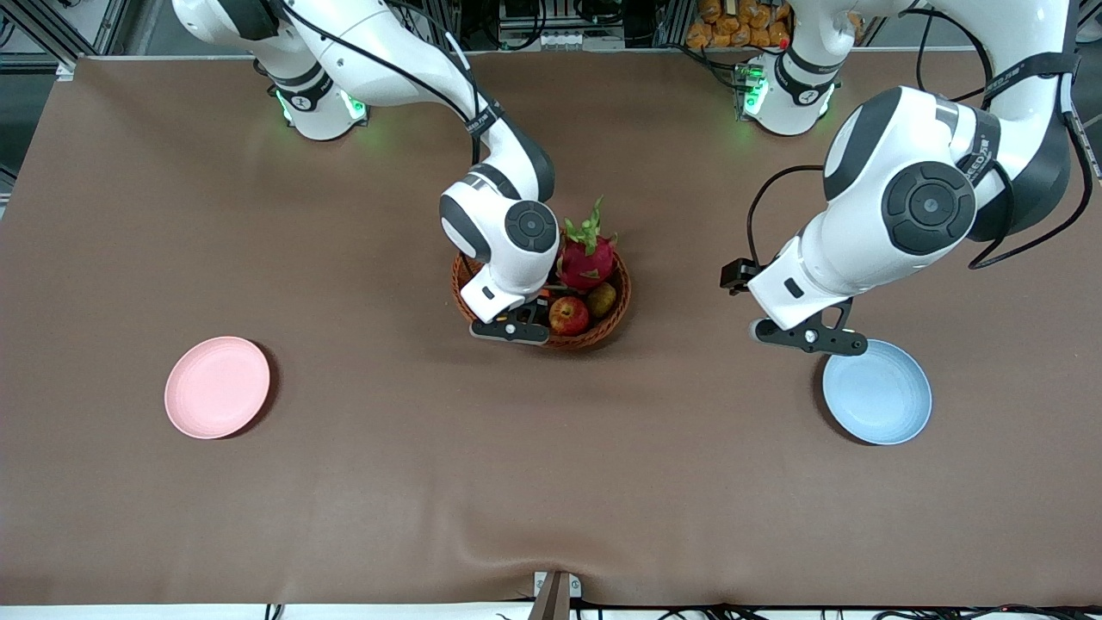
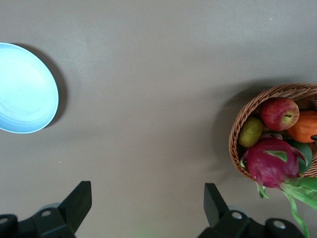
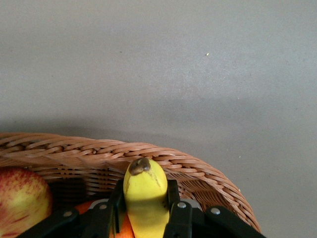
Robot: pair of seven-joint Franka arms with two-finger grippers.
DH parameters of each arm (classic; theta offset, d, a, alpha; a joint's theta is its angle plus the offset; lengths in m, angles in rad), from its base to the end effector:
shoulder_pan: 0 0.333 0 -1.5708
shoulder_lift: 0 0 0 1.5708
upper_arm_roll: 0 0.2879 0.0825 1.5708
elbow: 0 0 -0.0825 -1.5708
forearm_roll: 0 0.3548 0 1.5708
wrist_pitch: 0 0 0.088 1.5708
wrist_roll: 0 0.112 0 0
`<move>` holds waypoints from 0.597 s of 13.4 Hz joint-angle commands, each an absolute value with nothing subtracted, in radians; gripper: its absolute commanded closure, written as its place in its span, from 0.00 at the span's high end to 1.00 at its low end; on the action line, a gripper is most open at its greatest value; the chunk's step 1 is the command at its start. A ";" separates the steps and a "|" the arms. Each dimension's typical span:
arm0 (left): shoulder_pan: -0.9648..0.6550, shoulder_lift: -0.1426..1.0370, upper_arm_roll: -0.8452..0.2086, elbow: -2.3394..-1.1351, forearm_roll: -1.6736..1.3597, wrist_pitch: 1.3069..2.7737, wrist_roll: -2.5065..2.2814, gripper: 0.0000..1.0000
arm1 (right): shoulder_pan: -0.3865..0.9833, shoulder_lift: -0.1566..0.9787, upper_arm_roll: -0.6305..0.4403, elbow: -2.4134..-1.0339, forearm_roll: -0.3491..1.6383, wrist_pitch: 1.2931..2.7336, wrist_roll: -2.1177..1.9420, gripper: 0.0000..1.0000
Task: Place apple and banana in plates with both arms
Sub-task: 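Carry the banana to the pink plate while the left gripper reaches the apple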
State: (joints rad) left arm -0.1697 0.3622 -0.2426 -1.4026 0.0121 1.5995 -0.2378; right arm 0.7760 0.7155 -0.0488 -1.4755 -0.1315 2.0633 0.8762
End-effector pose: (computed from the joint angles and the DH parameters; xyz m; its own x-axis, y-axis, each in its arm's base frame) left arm 0.5677 -0.2243 0.4659 0.9717 -0.1670 -0.1673 -0.1635 -0.9859 0.0348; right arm 0.4958 0.4376 0.2359 0.9975 -0.0672 0.0218 -0.0702 -0.9793 0.1900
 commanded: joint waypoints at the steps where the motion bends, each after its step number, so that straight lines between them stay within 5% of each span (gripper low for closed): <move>1: -0.166 0.348 -0.245 -1.397 0.029 1.588 -0.232 1.00 | 0.772 0.707 -0.046 -1.457 -0.160 2.046 0.900 0.02; 8: -0.175 0.293 -0.250 -1.387 0.014 1.577 -0.255 1.00 | 0.756 0.554 -0.043 -1.421 -0.106 1.869 0.891 0.03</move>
State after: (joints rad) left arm -0.1675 0.3096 -0.2449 -1.3870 0.0122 1.5925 -0.2386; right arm 0.7731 0.6225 -0.0502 -1.4143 -0.1270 1.9211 0.8794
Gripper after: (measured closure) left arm 0.000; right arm 0.630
